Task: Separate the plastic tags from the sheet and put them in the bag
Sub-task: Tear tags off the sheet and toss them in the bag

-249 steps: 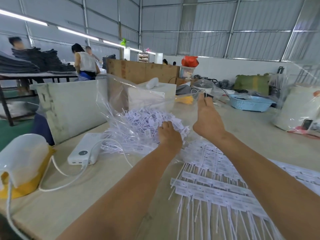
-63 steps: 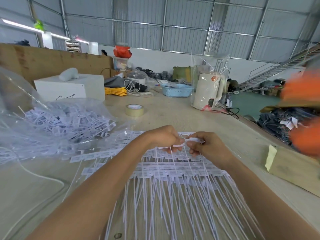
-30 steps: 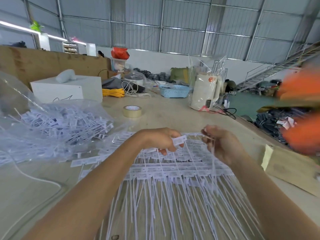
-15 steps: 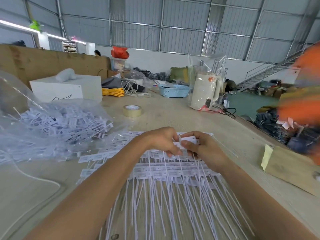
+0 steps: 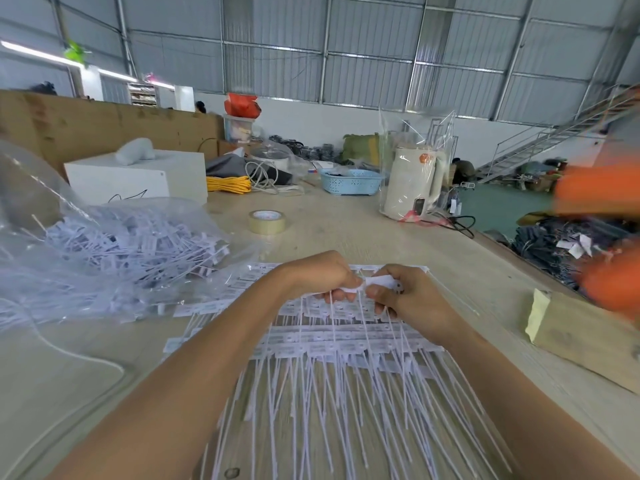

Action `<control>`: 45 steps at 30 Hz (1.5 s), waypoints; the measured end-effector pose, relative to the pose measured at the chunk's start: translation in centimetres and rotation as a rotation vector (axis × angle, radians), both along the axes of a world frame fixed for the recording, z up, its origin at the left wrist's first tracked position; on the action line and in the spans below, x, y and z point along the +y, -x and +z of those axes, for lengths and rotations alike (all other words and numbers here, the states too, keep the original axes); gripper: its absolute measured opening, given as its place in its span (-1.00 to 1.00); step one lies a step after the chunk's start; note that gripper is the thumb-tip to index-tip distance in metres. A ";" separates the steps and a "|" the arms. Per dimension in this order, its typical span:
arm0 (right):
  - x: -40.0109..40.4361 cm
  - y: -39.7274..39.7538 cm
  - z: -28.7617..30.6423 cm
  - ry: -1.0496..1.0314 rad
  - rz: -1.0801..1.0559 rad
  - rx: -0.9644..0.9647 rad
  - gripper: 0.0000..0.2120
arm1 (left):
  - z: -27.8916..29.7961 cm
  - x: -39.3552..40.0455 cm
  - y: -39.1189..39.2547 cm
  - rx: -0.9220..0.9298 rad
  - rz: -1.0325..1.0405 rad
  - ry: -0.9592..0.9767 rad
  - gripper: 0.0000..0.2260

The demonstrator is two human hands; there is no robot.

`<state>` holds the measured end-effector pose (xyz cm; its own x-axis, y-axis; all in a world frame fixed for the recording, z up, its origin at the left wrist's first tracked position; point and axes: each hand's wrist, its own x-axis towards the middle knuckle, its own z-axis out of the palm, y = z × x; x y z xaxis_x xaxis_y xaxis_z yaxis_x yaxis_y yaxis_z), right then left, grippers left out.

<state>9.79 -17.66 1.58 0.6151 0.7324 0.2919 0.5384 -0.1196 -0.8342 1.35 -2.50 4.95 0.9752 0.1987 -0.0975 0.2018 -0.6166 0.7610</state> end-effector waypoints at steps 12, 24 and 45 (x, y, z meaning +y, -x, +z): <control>-1.6 -2.4 1.7 -0.446 -0.308 0.201 -0.89 | 1.3 0.7 0.7 0.009 -0.083 0.349 -0.57; -1.5 -1.5 2.3 -0.220 0.080 0.577 -0.91 | 1.2 -0.3 1.0 0.106 -0.142 -0.091 -0.72; 0.7 1.1 0.1 -0.092 0.072 0.101 -0.91 | 1.7 1.8 1.7 0.139 -0.064 -0.133 -0.75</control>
<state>8.74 -16.96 1.69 0.5915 0.7489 0.2989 0.4557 -0.0046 -0.8901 -0.35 -0.75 6.69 0.9652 0.1569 -0.2093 0.2565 -0.7246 0.6397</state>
